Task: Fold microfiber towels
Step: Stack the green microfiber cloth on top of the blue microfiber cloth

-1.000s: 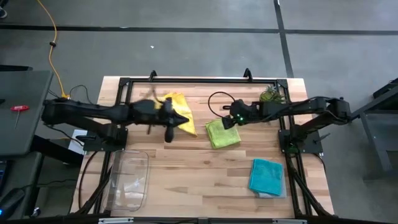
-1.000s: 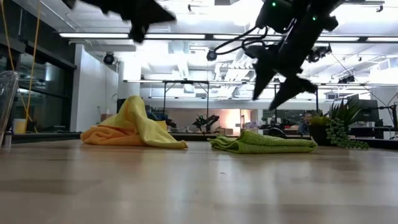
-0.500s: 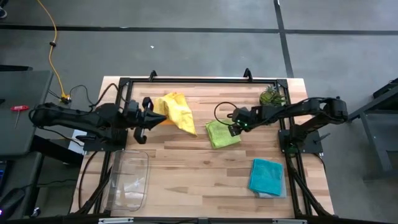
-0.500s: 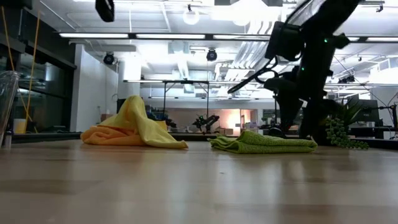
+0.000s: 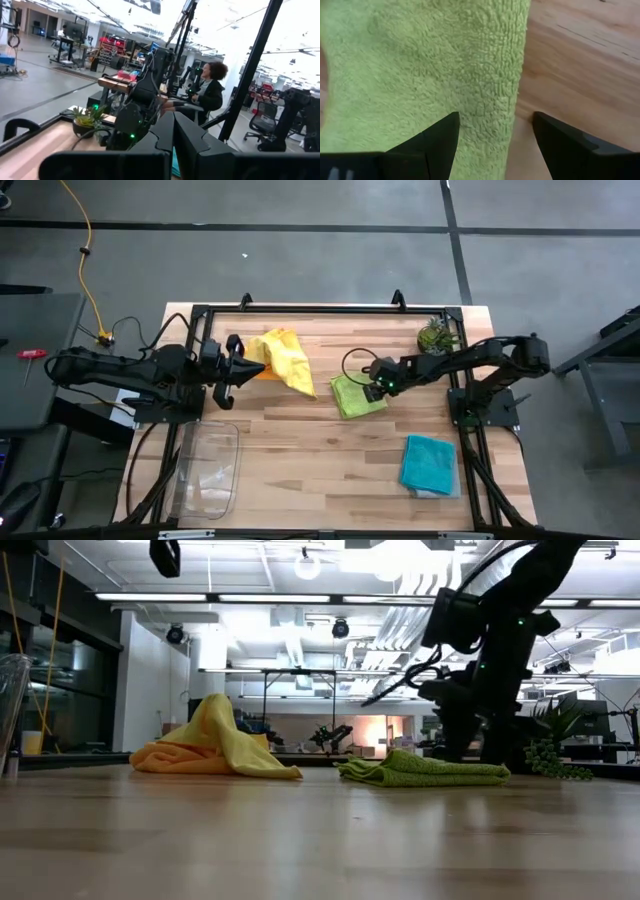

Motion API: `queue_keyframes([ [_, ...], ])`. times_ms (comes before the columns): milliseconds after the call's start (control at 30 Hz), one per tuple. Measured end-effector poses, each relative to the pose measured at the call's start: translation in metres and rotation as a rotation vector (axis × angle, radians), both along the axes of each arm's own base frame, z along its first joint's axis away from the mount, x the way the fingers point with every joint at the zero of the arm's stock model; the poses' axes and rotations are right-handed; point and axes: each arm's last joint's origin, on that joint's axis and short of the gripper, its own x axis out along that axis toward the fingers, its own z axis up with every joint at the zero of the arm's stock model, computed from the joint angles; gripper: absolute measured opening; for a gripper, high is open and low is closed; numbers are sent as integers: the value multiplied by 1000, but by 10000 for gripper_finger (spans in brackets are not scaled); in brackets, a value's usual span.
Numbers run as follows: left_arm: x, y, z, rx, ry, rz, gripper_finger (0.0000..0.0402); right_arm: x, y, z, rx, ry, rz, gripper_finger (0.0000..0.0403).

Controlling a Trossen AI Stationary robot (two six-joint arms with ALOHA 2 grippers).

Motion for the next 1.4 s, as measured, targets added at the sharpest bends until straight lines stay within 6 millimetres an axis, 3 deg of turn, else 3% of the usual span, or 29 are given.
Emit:
queue_keyframes([
  [100,0,0,0,-4,-1,-2,0,2,1,-3,7,-5,-47,238],
  [200,0,0,0,-4,0,-3,0,2,5,-4,0,0,-89,204],
  [500,0,0,-1,4,8,-4,0,3,14,-5,-16,1,-124,28],
  [567,0,0,-1,4,10,-4,0,4,15,-3,-9,-19,-121,9],
  [833,0,-1,-2,7,21,-25,0,-2,38,25,127,-132,-63,2],
  [1033,1,-1,-4,6,47,-25,0,-17,74,47,201,-175,-80,1],
  [1400,1,0,-5,50,61,-11,0,-46,139,57,290,-97,-162,0],
])
